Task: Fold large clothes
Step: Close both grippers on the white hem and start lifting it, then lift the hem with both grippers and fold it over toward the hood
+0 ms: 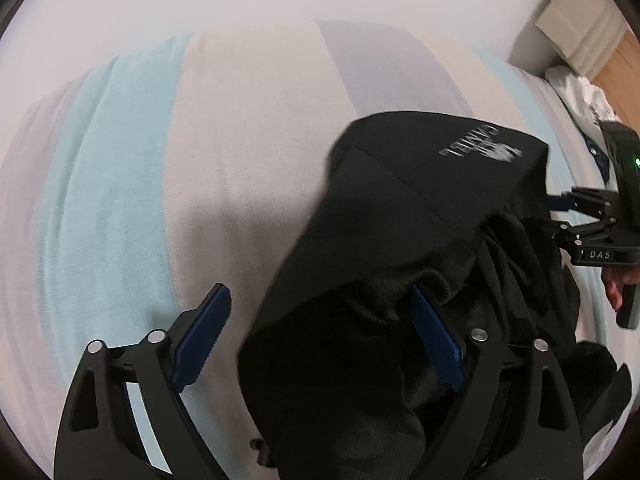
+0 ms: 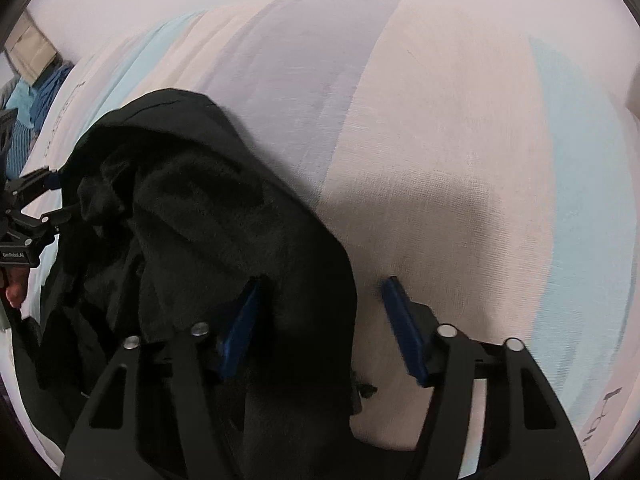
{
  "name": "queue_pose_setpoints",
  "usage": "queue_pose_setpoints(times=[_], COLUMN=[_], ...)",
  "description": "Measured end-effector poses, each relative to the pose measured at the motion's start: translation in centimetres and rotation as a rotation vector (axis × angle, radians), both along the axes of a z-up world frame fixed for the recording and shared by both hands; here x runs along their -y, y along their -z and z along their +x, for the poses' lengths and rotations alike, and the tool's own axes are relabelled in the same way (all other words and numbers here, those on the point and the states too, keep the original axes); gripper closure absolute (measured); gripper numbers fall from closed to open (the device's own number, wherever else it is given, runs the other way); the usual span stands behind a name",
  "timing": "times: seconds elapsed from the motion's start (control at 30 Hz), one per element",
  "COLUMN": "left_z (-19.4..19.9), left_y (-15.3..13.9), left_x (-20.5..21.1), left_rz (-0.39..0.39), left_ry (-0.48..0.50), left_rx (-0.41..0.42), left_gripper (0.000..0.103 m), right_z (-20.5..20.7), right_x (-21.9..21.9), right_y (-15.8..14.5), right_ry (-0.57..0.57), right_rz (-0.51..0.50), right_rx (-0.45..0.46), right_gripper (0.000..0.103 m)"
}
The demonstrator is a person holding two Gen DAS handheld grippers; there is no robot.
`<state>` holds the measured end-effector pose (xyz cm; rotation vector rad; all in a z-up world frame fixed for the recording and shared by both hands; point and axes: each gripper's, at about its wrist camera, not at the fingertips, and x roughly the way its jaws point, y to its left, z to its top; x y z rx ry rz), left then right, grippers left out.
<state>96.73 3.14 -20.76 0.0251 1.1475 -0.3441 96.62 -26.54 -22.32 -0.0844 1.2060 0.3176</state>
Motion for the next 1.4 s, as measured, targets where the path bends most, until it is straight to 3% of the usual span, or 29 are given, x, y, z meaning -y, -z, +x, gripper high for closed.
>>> queue_pose_setpoints(times=[0.07, 0.23, 0.33, 0.4, 0.47, 0.7, 1.0, 1.4], left_z=[0.7, 0.9, 0.9, 0.8, 0.5, -1.0, -3.9, -8.6], left_y=[0.4, 0.4, 0.2, 0.5, 0.5, -1.4, -4.7, -9.0], left_x=[-0.7, 0.4, 0.9, 1.0, 1.5, 1.8, 1.7, 1.6], left_rz=[-0.041, 0.024, 0.039, 0.042, 0.065, 0.085, 0.080, 0.075], left_ry=[-0.030, 0.005, 0.020, 0.025, 0.038, 0.056, 0.051, 0.042], left_rx=[-0.026, -0.015, -0.015, -0.029, -0.016, 0.034, 0.081, 0.187], left_gripper=[0.027, 0.053, 0.071, 0.094, 0.100, 0.101, 0.102, 0.102], right_z=[0.1, 1.2, 1.2, 1.3, 1.1, -0.9, -2.8, -11.4], right_x=[0.2, 0.7, 0.5, 0.5, 0.0, -1.0, -2.8, -3.0], right_y=[0.2, 0.1, 0.3, 0.3, 0.0, -1.6, -5.1, -10.0], right_ry=[0.024, 0.055, 0.069, 0.072, 0.051, 0.031, -0.043, -0.101], right_rz=[0.014, 0.013, 0.003, 0.017, 0.021, -0.035, -0.014, -0.081], right_rx=[-0.013, -0.013, -0.018, -0.037, -0.044, -0.005, 0.051, 0.223], right_gripper=[0.048, 0.065, 0.075, 0.092, 0.099, 0.100, 0.100, 0.100])
